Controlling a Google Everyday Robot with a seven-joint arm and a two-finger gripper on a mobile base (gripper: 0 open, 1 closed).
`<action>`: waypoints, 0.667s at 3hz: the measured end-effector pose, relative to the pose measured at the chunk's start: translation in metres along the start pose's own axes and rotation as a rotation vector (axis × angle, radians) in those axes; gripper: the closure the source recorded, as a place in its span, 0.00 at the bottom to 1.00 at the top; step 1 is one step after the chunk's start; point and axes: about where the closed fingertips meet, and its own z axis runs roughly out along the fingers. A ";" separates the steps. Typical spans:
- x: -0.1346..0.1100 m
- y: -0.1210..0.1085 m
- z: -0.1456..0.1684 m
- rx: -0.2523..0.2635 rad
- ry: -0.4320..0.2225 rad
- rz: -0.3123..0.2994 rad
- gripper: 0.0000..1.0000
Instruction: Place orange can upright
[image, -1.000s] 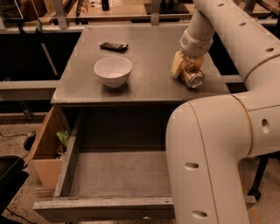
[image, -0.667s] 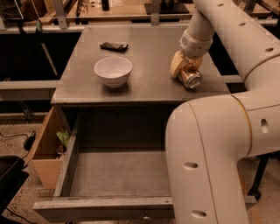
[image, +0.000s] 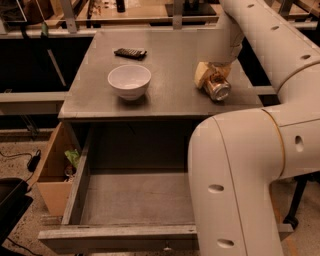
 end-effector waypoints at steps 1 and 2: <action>-0.002 -0.012 -0.028 0.023 -0.097 -0.011 1.00; 0.015 -0.030 -0.082 0.054 -0.283 -0.065 1.00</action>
Offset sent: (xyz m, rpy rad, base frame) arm -0.1113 -0.0738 0.1469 0.0923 -0.6809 0.0169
